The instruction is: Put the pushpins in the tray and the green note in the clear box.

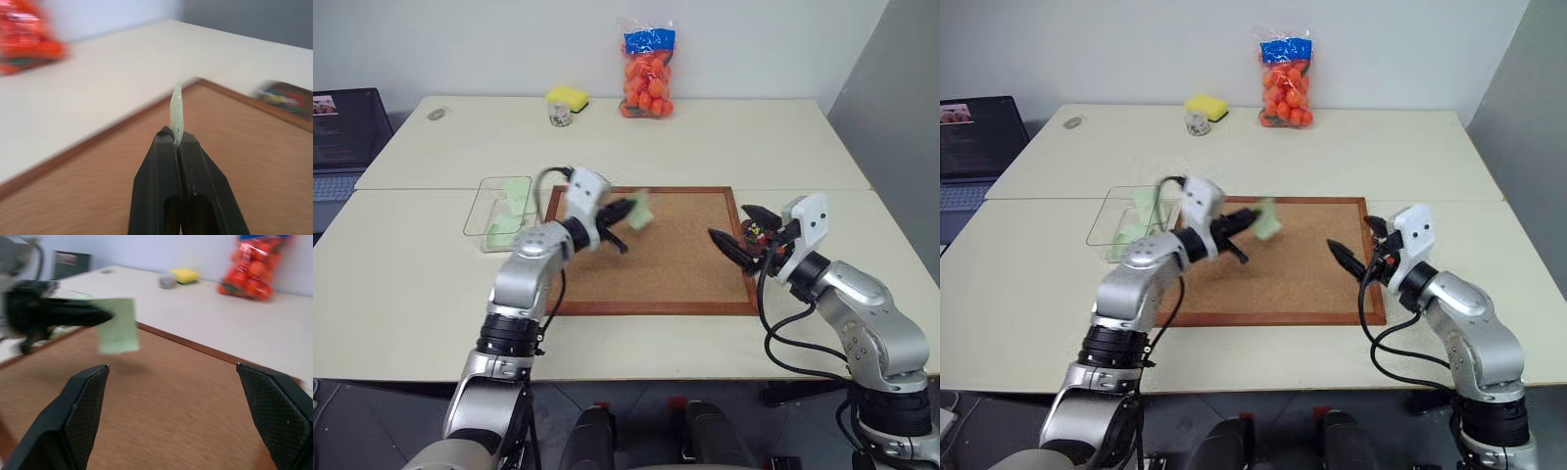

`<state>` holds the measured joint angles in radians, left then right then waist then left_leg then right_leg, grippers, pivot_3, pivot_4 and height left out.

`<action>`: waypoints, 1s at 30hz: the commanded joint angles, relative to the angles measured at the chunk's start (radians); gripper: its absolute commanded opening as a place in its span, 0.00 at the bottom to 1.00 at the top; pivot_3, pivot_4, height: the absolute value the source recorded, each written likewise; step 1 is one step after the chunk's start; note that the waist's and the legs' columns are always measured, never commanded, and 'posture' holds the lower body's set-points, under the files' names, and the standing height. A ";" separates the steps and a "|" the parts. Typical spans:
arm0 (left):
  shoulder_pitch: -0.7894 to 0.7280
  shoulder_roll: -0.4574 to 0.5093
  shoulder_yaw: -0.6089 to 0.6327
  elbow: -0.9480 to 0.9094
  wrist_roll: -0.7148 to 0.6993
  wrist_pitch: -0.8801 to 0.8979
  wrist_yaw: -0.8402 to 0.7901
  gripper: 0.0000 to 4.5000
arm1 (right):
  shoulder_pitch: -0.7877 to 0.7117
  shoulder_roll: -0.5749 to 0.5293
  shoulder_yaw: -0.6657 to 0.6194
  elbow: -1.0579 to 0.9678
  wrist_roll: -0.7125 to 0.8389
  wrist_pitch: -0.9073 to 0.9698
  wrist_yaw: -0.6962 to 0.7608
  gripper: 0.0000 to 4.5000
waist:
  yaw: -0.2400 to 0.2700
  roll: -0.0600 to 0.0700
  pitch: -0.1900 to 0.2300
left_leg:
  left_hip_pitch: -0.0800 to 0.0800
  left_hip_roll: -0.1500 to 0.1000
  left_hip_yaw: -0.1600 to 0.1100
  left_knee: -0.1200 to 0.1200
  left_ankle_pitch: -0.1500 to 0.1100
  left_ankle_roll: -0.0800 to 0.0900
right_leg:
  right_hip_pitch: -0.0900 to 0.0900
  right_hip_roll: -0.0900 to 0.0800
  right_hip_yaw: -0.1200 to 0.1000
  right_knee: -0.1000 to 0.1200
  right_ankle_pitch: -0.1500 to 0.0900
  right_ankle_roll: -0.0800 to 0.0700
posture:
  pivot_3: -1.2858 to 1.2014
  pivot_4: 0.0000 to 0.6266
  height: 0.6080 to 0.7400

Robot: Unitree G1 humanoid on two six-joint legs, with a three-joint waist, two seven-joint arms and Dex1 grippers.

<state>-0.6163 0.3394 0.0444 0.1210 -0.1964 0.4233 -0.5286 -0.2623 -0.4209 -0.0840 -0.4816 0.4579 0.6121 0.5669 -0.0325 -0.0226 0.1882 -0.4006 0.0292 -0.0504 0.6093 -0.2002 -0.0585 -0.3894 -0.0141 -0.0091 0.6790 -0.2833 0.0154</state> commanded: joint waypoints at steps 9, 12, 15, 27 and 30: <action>0.069 0.027 0.271 -0.163 0.103 0.124 0.463 0.00 | -0.111 0.022 0.093 -0.016 0.078 -0.019 0.055 0.98 | 0.007 -0.001 0.000 | 0.000 -0.001 0.000 0.000 0.000 0.000 | 0.000 -0.002 -0.001 0.000 0.000 0.000 | 0.52 0.24 1.00; 0.071 0.025 0.280 -0.157 0.110 0.136 0.503 0.00 | -0.122 0.020 0.106 0.012 0.071 -0.037 0.067 0.98 | 0.008 -0.001 0.001 | 0.000 -0.001 0.000 0.000 0.000 0.000 | 0.001 -0.002 -0.001 0.000 0.000 0.000 | 0.52 0.24 1.00; 0.067 0.022 0.281 -0.140 0.107 0.131 0.519 0.04 | -0.126 0.015 0.110 0.029 0.070 -0.050 0.075 0.99 | 0.009 -0.002 0.001 | -0.001 -0.001 0.000 0.000 0.000 0.000 | 0.001 -0.002 -0.001 0.000 0.000 0.000 | 0.52 0.24 1.00; 0.064 0.016 0.270 -0.059 0.090 0.063 0.512 0.56 | -0.109 0.005 0.110 0.013 0.059 -0.052 0.053 1.00 | 0.008 -0.002 0.001 | 0.000 -0.001 0.000 0.000 0.000 0.000 | 0.000 -0.002 -0.001 0.000 0.000 0.000 | 0.52 0.24 1.00; 0.058 0.017 0.257 -0.053 0.081 0.066 0.489 0.68 | -0.100 0.000 0.107 0.009 0.046 -0.055 0.038 1.00 | 0.008 -0.002 0.001 | 0.000 -0.001 0.000 0.000 0.000 0.000 | 0.000 -0.002 -0.001 0.000 0.000 0.000 | 0.52 0.24 1.00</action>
<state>-0.5391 0.3472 0.3108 0.0856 -0.1081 0.5114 -0.0243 -0.3620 -0.4149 0.0338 -0.4311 0.5099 0.5758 0.6175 -0.0241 -0.0245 0.1892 -0.4010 0.0279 -0.0506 0.6095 -0.2002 -0.0588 -0.3890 -0.0165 -0.0100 0.6788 -0.2831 0.0154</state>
